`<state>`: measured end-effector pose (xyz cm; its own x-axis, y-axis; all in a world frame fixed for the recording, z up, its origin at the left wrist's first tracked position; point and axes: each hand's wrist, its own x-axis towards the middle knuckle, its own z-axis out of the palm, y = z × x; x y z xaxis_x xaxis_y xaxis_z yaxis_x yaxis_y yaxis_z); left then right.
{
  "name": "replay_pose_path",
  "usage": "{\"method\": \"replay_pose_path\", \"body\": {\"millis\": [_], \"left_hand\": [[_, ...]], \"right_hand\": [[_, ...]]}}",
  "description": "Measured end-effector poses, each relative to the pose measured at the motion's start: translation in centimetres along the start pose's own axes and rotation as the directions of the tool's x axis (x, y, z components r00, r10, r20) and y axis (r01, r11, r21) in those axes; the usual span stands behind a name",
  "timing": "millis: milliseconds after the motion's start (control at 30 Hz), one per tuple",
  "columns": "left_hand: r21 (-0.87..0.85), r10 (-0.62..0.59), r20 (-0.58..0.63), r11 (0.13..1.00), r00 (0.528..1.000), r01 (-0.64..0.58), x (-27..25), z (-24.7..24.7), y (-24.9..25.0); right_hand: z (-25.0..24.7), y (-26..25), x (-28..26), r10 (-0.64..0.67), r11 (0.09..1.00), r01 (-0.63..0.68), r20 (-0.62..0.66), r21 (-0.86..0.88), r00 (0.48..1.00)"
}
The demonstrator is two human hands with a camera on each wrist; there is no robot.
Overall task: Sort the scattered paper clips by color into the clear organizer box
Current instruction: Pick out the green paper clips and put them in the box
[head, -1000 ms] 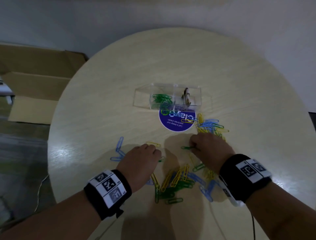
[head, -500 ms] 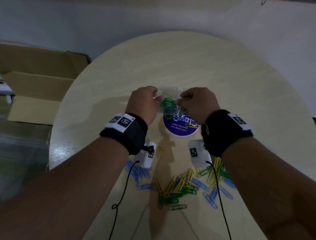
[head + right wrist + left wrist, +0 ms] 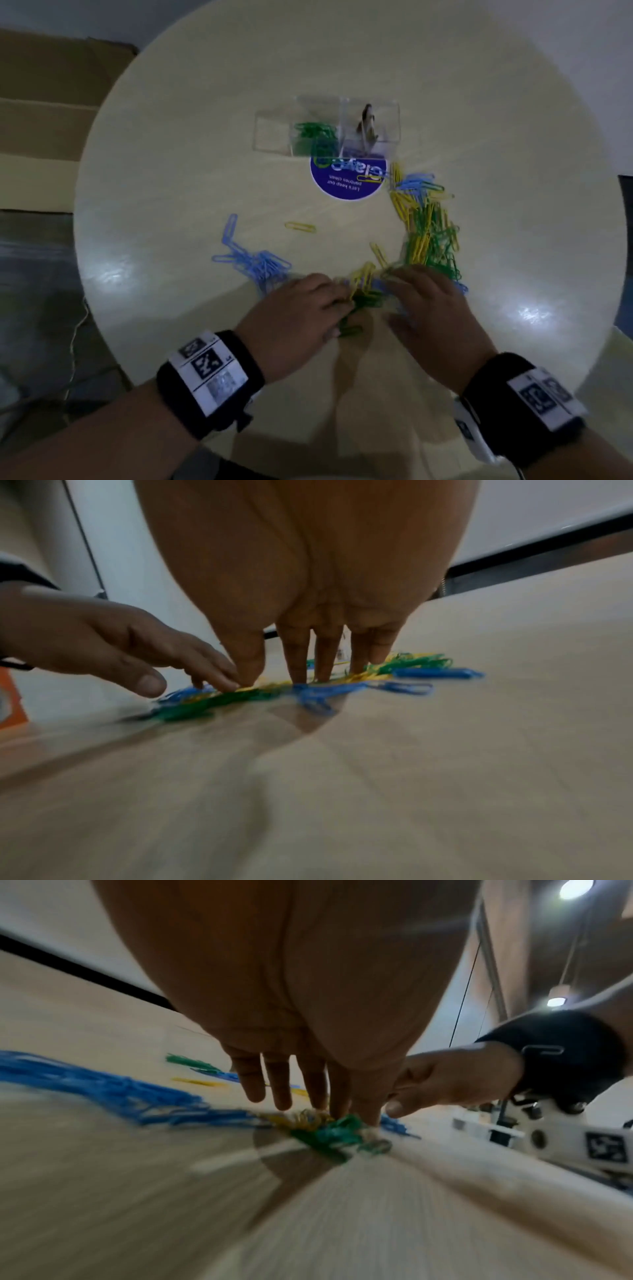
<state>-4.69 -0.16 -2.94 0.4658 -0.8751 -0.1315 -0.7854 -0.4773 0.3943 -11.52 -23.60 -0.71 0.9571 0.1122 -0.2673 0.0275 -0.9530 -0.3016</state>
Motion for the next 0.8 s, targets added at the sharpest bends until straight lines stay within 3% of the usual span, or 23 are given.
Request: {"method": "replay_pose_path", "body": {"millis": [133, 267, 367, 433, 500, 567, 633, 700, 800], "left_hand": [[0.058, -0.214, -0.027, 0.975, 0.977, 0.215, -1.4, 0.6, -1.3], [-0.145, -0.356, -0.115, 0.93, 0.928, 0.339, -0.4, 0.2, -2.9], [-0.327, -0.513, -0.261, 0.844, 0.818, 0.425, -0.1, -0.9, -2.2], [-0.274, -0.531, -0.401, 0.847, 0.747, 0.455, -0.9, -1.5, -0.7], [-0.187, -0.491, -0.43, 0.869, 0.758, 0.457, -1.9, -1.2, 0.8], [-0.126, -0.463, -0.311, 0.886, 0.83, 0.447, -2.8, 0.1, 1.9], [-0.062, -0.469, -0.185, 0.883, 0.864, 0.466, -3.9, 1.6, 2.0], [-0.044, -0.501, -0.164, 0.864, 0.85, 0.501, -4.8, 1.9, 1.4], [-0.055, -0.533, -0.263, 0.84, 0.804, 0.539, -4.9, 0.8, 0.8]], "right_hand": [[1.4, 0.5, 0.5, -0.033, 0.995, 0.043, 0.105, -0.09, 0.994], [1.5, 1.0, 3.2, -0.053, 0.998, 0.054, 0.059, -0.011, 0.997], [0.3, 2.2, 3.3, -0.053, 0.985, 0.072, -0.12, 0.16, 0.991], [-0.4, 3.0, 2.0, -0.05, 0.969, 0.111, -0.264, 0.219, 0.963], [-0.1, 3.2, 0.2, -0.104, 0.966, 0.165, -0.286, 0.2, 0.953], [0.9, 2.7, -1.7, -0.212, 0.965, 0.234, -0.181, 0.114, 0.96], [2.2, 2.1, -2.7, -0.253, 0.967, 0.254, -0.028, 0.022, 0.967], [3.1, 1.6, -2.7, -0.222, 0.974, 0.225, 0.074, -0.037, 0.972], [3.2, 0.5, -1.5, -0.171, 0.983, 0.175, 0.069, -0.05, 0.983]]}}
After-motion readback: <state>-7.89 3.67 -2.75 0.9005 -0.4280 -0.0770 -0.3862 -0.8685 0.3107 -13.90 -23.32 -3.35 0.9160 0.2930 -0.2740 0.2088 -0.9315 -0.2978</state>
